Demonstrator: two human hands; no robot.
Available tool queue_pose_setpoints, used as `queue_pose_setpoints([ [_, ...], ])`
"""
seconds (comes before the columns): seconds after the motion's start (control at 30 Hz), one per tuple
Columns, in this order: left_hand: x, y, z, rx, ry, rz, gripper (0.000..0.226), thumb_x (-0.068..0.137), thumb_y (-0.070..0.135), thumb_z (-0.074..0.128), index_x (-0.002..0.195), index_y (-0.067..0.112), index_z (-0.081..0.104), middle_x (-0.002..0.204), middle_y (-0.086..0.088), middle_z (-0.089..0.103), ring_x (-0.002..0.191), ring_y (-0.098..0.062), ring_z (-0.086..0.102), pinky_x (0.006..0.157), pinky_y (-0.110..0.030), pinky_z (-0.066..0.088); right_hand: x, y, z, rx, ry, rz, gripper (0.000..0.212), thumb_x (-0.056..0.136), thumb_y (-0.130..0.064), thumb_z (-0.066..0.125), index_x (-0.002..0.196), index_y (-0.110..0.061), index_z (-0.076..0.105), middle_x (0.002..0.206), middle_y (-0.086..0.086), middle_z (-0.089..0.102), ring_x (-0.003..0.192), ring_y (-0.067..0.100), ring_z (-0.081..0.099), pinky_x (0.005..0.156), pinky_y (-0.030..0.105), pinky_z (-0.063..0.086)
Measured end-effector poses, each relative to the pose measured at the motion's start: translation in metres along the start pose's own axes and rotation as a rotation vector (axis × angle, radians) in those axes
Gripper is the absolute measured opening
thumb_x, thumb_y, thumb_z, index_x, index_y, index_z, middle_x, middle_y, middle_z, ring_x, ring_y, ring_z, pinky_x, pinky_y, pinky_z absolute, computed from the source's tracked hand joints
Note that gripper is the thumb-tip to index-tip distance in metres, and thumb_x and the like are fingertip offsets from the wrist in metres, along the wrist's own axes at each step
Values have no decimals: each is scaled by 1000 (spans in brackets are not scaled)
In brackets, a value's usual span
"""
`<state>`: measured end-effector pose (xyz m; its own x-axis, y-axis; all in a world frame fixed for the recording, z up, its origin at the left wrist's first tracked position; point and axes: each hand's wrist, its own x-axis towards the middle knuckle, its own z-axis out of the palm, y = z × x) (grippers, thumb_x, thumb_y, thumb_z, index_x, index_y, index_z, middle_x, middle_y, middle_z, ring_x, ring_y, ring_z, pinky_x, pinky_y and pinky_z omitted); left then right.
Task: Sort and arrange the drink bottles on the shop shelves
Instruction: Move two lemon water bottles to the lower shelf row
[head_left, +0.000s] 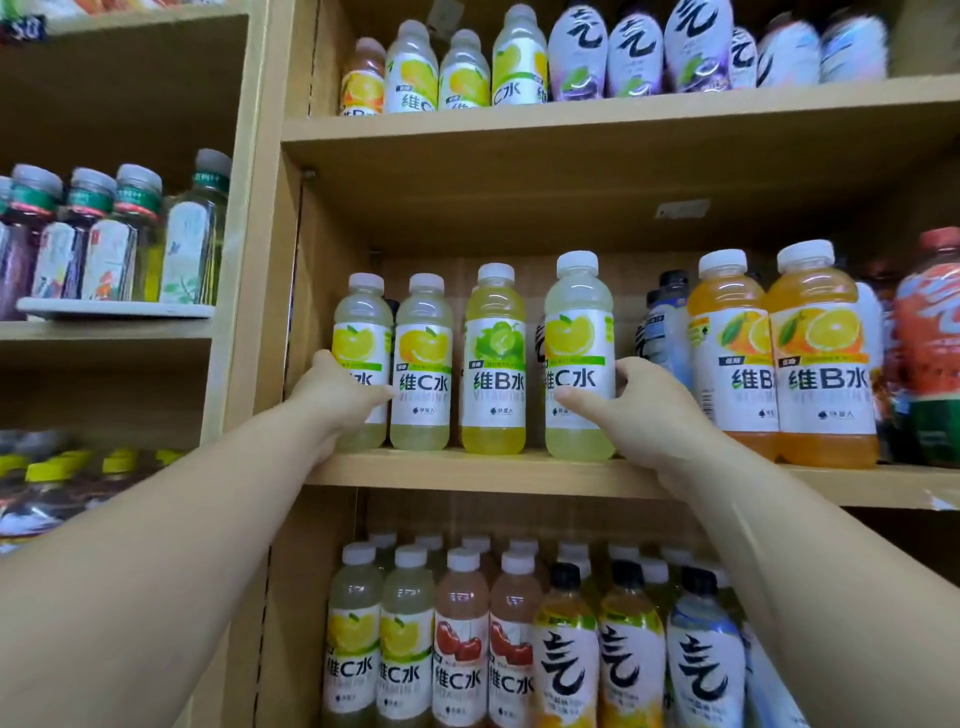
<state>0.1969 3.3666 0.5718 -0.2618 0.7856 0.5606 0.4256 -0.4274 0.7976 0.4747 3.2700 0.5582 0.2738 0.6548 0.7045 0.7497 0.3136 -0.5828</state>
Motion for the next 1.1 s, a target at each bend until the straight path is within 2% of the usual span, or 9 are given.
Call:
queue_pose_setpoints([
  [0.13, 1, -4, 1, 61, 34, 47, 51, 87, 21, 78, 123, 15, 43, 107, -6, 60, 92, -27, 57, 76, -38, 44, -4, -2, -2, 9, -15, -5, 45, 88, -56, 70, 112, -21, 59, 103, -4, 66, 86, 11, 60, 62, 31, 42],
  [0.33, -20, -7, -10, 80, 200, 223, 62, 84, 27, 78, 137, 25, 45, 119, -6, 64, 107, -33, 62, 93, -47, 53, -17, -1, -9, 103, 17, -40, 40, 87, -53, 72, 113, -23, 63, 104, -7, 68, 89, 9, 63, 64, 28, 45],
  [0.47, -57, -7, -30, -116, 233, 351, 67, 87, 27, 76, 144, 37, 41, 126, 1, 61, 113, -21, 60, 98, -46, 52, -37, -5, -12, 198, 149, -137, 41, 82, -44, 80, 115, -26, 65, 101, -14, 71, 92, 2, 66, 81, 33, 57],
  [0.57, -102, -7, -51, -290, 166, 412, 54, 92, 20, 74, 137, 39, 49, 123, 13, 66, 112, -5, 63, 94, -29, 51, -68, -17, -13, 380, 201, -180, 35, 81, -37, 82, 112, -29, 67, 99, -12, 74, 89, 3, 70, 80, 37, 61],
  [0.63, -134, -13, -64, -375, 84, 415, 55, 92, 18, 73, 135, 46, 50, 121, 21, 69, 110, 3, 65, 92, -26, 51, -94, -23, -13, 485, 149, -216, 32, 82, -33, 82, 111, -29, 69, 100, -11, 76, 91, 5, 72, 80, 37, 62],
  [0.73, -171, -38, -78, -407, -9, 388, 67, 89, 22, 73, 144, 47, 44, 123, 26, 68, 111, 3, 66, 91, -28, 51, -135, -25, -9, 513, 47, -255, 41, 75, -30, 87, 113, -31, 69, 100, -15, 77, 91, 4, 72, 75, 25, 60],
  [0.9, -206, -99, -81, -317, -94, 255, 81, 75, 47, 81, 145, 52, 42, 132, 23, 64, 120, -3, 63, 105, -43, 48, -189, 2, 20, 596, -79, -232, 51, 61, -42, 83, 110, -33, 71, 100, -9, 78, 91, 10, 74, 73, 22, 59],
  [1.0, -223, -136, -72, -323, -115, 199, 77, 80, 38, 83, 146, 47, 43, 136, 19, 63, 125, -7, 61, 109, -44, 46, -214, 24, 46, 601, -94, -183, 57, 55, -47, 81, 110, -45, 68, 101, -8, 78, 88, 10, 74, 72, 24, 59],
  [1.1, -233, -173, -57, -281, -140, 164, 77, 84, 21, 82, 147, 41, 43, 134, 21, 64, 123, -2, 61, 106, -36, 47, -233, 49, 71, 587, -114, -120, 54, 55, -32, 87, 106, -42, 70, 98, -7, 78, 85, 12, 75, 68, 21, 58],
])
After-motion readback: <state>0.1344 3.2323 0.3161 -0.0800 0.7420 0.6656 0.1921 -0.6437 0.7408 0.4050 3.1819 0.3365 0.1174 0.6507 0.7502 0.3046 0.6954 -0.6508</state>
